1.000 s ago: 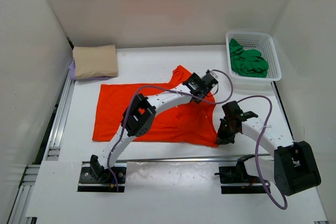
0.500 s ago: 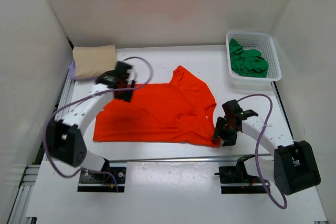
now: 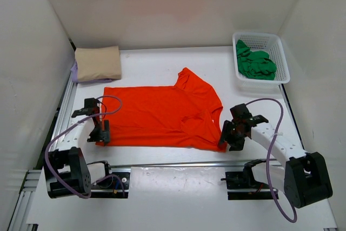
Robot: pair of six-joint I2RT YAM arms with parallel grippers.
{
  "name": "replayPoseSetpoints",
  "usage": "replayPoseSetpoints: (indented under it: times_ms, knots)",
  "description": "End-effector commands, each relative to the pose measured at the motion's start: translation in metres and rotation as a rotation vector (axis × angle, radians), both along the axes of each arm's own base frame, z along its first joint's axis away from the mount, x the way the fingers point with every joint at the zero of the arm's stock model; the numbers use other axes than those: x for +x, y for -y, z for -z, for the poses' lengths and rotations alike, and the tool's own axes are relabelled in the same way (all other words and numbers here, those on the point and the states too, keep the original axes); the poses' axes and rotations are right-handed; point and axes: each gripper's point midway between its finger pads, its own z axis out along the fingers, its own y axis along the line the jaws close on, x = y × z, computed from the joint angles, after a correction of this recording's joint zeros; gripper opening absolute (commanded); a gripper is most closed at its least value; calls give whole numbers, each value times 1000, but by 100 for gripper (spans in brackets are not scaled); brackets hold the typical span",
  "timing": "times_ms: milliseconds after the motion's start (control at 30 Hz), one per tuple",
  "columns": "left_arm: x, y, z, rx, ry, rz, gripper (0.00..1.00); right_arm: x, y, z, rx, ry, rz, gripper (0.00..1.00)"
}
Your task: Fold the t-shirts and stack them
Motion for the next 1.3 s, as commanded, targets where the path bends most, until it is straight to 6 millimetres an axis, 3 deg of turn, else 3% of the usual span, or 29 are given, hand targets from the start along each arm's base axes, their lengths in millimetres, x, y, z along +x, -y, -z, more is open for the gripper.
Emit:
replayPoseSetpoints:
  times_ms: [0, 67, 200, 400, 433, 467, 533, 667, 767, 800, 833, 867, 967, 1100, 1267]
  knots:
    - [22, 3, 3, -75, 93, -37, 100, -6, -5, 5, 36, -26, 2, 63]
    - [31, 2, 0, -110, 122, -60, 100, -7, -8, 7, 54, -27, 7, 63]
    - [50, 21, -2, -244, 159, -39, 100, -6, -8, 12, 54, -35, 16, 63]
    - [49, 29, 18, -301, 82, -44, 94, -8, -8, 16, 49, -53, 25, 50]
    - [42, 27, 25, -289, 42, -53, 86, -8, -8, 16, 49, -53, 25, 47]
    - [40, 26, 29, -282, 31, -55, 81, -8, -8, 16, 49, -53, 25, 39]
    - [40, 22, 32, -263, 23, -59, 73, -9, -8, 17, 46, -62, 25, 33]
    - [35, 19, 34, -238, 19, -63, 64, -10, -9, 17, 55, -65, 23, 13]
    - [33, 14, 32, -206, 24, -66, 39, -9, -10, 13, 58, -61, 33, 0]
    - [33, 11, 30, -190, 34, -67, 31, -9, -10, 11, 63, -60, 49, 0]
    - [30, 9, 30, -174, 31, -70, 15, -9, -8, 9, 54, -49, 69, 0]
    - [29, 0, 27, -135, 36, -84, 10, -15, 3, 9, -5, -69, 104, 0]
    - [24, -13, 17, -55, 64, -104, 10, -23, 16, 1, -60, -73, 182, 0]
    - [10, -17, 3, -16, 68, -111, 10, -25, 15, -6, -16, -5, 266, 0]
    - [-23, -9, 2, -30, -12, -112, 14, -51, 15, 6, -10, -44, 301, 0]
